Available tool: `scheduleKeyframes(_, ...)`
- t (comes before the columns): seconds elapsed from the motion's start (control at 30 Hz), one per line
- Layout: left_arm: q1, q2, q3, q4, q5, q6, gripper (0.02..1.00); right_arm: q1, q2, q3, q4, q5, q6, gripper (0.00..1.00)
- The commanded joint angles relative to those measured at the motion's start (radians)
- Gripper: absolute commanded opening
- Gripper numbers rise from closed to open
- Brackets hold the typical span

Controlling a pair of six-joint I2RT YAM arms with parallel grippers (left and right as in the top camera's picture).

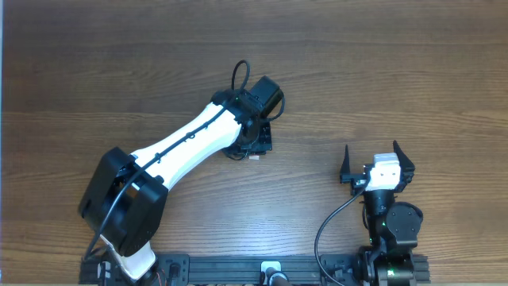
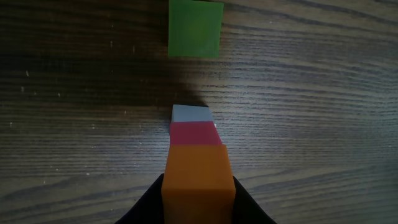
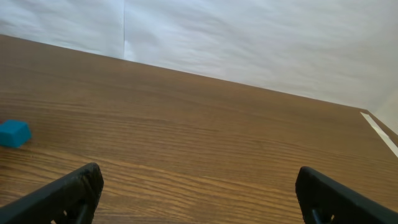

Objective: Stack Cubes

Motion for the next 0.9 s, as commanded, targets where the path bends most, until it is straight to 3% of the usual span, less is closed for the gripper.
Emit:
scheduleKeyframes(0.03,0.003,0.018,0.016,0.003,0.006,0.016,0.209,-0.006,-0.007,-0.005,-0.002,-0.008,0.003,0.993)
scheduleKeyframes(0.63,0.003,0.018,0.016,0.003,0.006,0.016,0.310,-0.006,-0.007,-0.005,-0.002,-0.008,0.003,0.993)
scheduleKeyframes(0.9,0.003,0.018,0.016,0.003,0.006,0.016,0.308,-0.006,-0.007,-0.005,-0.002,-0.008,0.003,0.993)
